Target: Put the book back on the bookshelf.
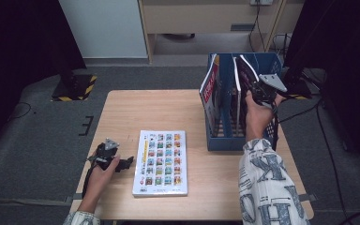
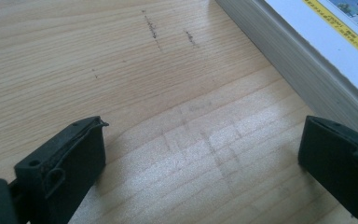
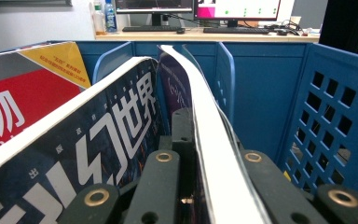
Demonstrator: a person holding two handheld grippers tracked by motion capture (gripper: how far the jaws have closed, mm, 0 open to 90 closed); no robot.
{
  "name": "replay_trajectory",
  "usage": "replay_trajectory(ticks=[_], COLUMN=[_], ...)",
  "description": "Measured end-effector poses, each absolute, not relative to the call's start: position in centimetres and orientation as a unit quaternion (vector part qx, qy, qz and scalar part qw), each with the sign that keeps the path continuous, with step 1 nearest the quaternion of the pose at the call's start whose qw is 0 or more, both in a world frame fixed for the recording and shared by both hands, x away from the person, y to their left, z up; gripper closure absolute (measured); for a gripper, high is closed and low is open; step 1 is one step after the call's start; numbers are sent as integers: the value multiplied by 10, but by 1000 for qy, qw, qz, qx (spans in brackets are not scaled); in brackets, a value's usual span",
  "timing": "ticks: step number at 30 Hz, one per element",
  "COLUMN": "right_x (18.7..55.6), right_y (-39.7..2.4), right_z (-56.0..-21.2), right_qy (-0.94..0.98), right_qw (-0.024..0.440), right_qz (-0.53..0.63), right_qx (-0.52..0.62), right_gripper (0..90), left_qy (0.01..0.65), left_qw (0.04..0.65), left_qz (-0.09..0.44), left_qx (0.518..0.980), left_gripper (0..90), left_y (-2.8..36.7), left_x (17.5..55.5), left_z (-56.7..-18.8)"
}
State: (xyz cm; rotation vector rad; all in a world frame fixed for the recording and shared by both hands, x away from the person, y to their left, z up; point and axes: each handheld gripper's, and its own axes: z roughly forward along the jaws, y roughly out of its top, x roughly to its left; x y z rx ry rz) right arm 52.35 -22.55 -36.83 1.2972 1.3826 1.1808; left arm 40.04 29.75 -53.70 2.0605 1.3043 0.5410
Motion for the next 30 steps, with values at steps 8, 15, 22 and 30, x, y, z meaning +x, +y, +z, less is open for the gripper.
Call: replay_trajectory(ticks=[8, 15, 22, 30], right_x=[523, 524, 523, 519], right_y=[-225, -224, -220, -216], right_z=[-373, -375, -376, -377], right_qy=[552, 557, 565, 582], right_qw=[438, 435, 439, 432], right_qz=[476, 476, 471, 470], right_qx=[526, 523, 516, 504], right_gripper=[835, 834, 832, 791], left_qy=[495, 495, 495, 495], left_qw=[316, 316, 316, 316], left_qz=[205, 205, 205, 205], left_qx=[783, 783, 783, 783], left_gripper=[0, 0, 0, 0], left_y=[298, 297, 298, 297], left_x=[400, 400, 401, 400], left_z=[-537, -537, -537, -537])
